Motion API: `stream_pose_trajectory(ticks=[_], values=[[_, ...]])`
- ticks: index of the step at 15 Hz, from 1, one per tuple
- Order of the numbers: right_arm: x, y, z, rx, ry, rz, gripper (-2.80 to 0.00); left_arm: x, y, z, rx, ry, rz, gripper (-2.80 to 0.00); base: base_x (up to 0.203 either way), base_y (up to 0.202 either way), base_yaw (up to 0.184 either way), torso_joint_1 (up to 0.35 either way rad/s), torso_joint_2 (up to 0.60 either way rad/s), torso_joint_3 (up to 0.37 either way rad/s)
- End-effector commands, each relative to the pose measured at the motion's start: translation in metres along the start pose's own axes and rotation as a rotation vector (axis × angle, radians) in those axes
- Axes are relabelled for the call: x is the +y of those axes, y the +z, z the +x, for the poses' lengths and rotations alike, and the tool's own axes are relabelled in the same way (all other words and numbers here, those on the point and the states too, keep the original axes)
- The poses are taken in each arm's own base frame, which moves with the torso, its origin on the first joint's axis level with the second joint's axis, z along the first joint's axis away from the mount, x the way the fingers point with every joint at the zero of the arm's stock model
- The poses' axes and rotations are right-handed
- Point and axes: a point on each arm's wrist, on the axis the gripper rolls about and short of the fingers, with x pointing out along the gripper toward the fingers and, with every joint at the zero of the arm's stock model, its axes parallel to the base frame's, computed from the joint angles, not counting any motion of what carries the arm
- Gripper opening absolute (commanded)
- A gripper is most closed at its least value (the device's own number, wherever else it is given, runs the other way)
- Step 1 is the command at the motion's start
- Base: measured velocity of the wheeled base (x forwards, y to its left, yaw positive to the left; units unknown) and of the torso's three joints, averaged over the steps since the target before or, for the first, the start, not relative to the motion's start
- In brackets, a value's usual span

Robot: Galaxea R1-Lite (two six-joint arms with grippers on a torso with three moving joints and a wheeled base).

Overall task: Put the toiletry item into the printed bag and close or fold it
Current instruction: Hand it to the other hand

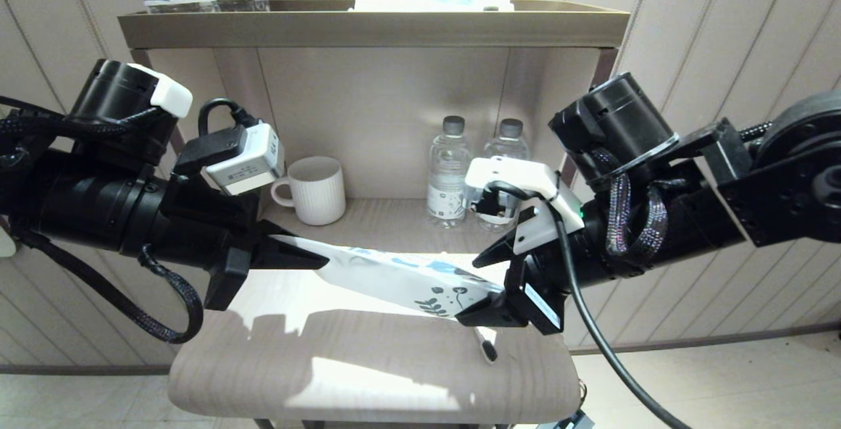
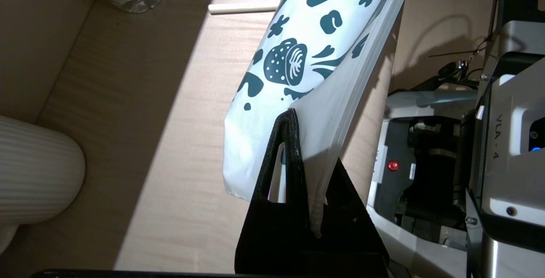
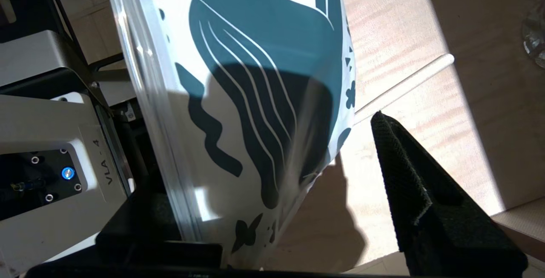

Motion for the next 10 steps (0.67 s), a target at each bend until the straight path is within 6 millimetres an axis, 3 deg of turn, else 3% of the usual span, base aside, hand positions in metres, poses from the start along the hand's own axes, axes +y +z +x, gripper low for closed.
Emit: stream_pose_trajectory(ticks=[1,10], values=[[0.001,-0.0001,0.0001,0.003,0.004,-0.004,0.0,-0.0002,-0.0003,0.0007,-0.001,-0.006,0.003,-2.8,0.0,0.0,0.0,0.0,0.0,0.0],[0.0019,-0.0017,0.0018,0.021,-0.018,0.003,0.0,0.0005,-0.0006,0.0014,0.0,-0.007,0.001,-2.8,0.0,0.0,0.0,0.0,0.0,0.0]])
